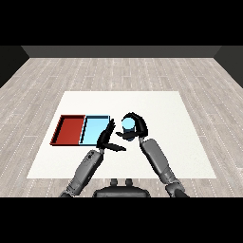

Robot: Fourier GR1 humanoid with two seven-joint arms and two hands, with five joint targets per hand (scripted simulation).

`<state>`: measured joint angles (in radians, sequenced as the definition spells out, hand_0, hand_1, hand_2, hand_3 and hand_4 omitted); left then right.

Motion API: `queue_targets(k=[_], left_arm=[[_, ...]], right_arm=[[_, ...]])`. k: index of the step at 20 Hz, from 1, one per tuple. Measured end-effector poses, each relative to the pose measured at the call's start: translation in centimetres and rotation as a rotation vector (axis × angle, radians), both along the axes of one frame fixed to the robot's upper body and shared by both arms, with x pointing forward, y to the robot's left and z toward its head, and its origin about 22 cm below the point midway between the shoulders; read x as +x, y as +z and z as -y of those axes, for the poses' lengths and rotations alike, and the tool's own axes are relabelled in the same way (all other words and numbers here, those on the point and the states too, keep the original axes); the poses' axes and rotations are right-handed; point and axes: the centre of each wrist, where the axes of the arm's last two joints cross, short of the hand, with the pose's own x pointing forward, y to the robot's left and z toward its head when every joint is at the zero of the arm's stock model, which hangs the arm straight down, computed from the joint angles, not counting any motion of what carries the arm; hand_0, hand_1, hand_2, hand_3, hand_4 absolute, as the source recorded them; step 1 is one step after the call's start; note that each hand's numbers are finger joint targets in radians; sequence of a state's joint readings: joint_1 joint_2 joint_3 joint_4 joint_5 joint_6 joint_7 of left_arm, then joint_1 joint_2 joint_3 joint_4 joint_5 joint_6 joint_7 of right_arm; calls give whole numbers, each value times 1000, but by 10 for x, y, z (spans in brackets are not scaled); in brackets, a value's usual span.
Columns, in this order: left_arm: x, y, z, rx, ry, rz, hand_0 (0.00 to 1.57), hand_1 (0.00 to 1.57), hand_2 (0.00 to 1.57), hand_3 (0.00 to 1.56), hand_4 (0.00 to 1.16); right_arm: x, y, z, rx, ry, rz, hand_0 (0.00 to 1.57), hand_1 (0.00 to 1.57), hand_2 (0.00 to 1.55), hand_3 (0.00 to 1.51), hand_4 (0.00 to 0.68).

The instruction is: Pick the blue can and put it in the blue box

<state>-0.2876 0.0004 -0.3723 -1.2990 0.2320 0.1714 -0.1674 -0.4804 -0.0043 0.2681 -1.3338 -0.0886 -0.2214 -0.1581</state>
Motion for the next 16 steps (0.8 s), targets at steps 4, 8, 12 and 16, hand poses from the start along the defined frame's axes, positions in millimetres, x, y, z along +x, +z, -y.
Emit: queue_targets(k=[4, 8, 12, 16], left_arm=[[-1, -3, 9, 8, -6, -7, 0, 0, 0, 0, 0], [2, -2, 10, 14, -6, -7, 0, 0, 0, 0, 0], [5, -5, 15, 6, -14, 0, 0, 0, 0, 0, 0], [5, -9, 19, 17, -26, -2, 0, 0, 0, 0, 0]], right_arm=[[-3, 4, -2, 2, 12, 4, 1442, 1442, 1461, 1418, 613], [-14, -6, -15, -9, 27, 15, 1434, 1434, 1459, 1418, 626], [-12, -11, -15, -11, 39, 18, 1429, 1429, 1467, 1424, 616], [-20, -7, -21, 0, 58, 18, 1482, 1482, 1467, 1418, 607]])
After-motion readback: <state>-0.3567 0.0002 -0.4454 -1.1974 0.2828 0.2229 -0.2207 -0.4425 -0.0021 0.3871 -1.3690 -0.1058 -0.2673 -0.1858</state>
